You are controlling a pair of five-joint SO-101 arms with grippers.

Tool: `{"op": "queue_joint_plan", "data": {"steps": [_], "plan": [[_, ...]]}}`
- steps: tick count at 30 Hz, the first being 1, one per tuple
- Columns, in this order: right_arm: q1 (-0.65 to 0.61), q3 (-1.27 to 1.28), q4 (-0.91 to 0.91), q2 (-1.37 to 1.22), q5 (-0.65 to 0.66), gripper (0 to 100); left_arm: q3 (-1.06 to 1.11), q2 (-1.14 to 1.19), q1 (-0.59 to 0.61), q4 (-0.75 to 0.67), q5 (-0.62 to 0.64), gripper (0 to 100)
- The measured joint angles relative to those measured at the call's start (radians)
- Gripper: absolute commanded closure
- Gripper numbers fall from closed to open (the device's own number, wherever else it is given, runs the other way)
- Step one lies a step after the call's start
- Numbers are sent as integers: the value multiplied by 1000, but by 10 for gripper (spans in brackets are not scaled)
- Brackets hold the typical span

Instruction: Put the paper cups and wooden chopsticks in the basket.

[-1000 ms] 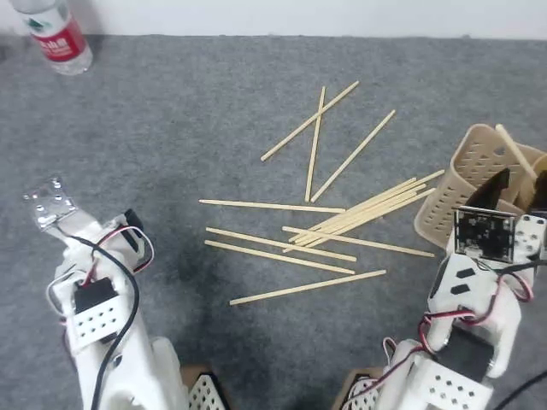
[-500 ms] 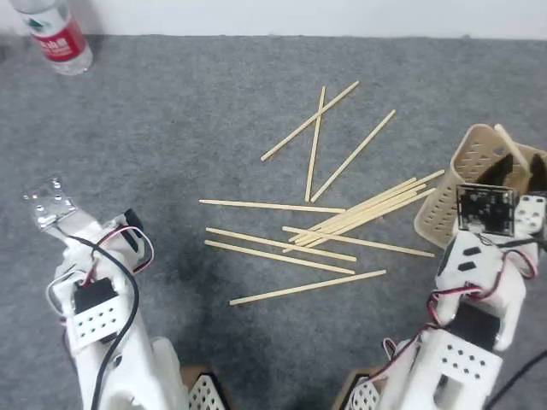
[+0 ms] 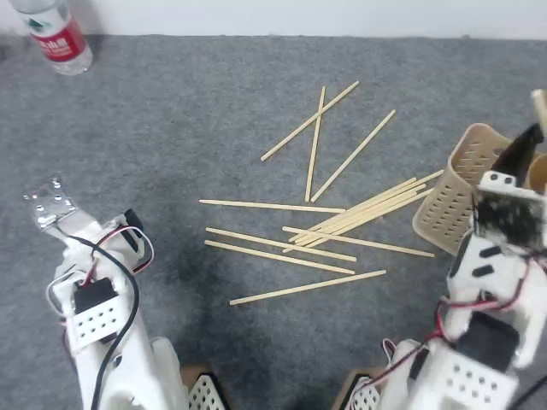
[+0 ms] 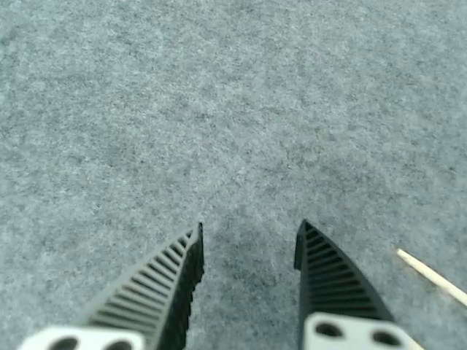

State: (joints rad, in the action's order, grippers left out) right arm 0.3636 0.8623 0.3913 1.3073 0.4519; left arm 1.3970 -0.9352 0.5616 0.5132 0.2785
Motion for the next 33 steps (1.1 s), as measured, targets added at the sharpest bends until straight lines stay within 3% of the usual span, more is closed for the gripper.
{"op": "queue_joint_plan", "data": {"steps": [4,8,15,21,26,33], "plan": [[-57,-235,107,-61,-55,991,0,0,0,0,0,805],[-74,-397,230,-209,-216,991,0,0,0,0,0,805],[-57,-454,362,-419,-425,991,0,0,-6,0,0,805],[-40,-344,341,-428,-446,966,0,0,-6,0,0,805],[-40,-318,336,-430,-446,735,0,0,-21,0,0,805],[-41,-411,448,-430,-446,786,0,0,-21,0,0,805]]}}
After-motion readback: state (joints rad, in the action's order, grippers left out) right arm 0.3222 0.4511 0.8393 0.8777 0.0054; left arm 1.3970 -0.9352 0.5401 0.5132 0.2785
